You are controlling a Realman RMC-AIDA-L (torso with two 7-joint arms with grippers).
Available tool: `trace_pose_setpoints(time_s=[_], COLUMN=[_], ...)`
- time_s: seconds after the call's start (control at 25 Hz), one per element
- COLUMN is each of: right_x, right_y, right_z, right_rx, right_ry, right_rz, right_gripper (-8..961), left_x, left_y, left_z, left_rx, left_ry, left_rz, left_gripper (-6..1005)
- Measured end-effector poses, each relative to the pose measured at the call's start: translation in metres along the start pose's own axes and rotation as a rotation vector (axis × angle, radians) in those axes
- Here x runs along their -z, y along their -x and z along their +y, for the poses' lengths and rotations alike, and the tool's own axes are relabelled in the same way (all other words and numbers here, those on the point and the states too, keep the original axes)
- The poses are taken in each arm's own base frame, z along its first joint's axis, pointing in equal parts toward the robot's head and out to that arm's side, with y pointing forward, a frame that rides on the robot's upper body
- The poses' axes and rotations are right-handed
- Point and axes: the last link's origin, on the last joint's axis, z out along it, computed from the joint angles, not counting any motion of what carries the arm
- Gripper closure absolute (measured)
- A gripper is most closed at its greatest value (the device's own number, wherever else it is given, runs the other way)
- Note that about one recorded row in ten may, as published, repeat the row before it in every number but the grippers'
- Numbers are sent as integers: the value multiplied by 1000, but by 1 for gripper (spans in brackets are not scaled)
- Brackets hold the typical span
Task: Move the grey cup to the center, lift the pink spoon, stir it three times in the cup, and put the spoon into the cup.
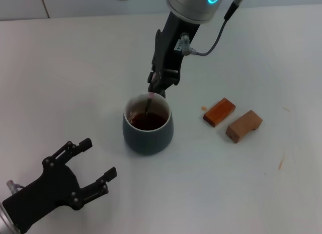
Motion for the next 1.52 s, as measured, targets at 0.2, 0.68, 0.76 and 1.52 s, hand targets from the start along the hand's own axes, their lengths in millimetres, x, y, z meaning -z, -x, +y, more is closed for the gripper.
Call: trace_pose_setpoints(time_s=[0.2,0.68,0.76,1.52], right_x=[2,0,-2,-9], right_y=[-3,6,5,8], right_z=[3,6,3,6], right_rx=[-2,36,26,40], right_ry=[16,5,-20,-60], right_rz=[40,4,26,75], right_gripper=[824,822,822,819], left_x=[0,1,1,5], left_y=[1,1,0,1], left_z=[2,3,3,6], left_rx=[9,14,14,22], left_ry=[-1,-4,-4,-1], left_rz=[2,8,10,15], left_gripper=[133,133,133,133])
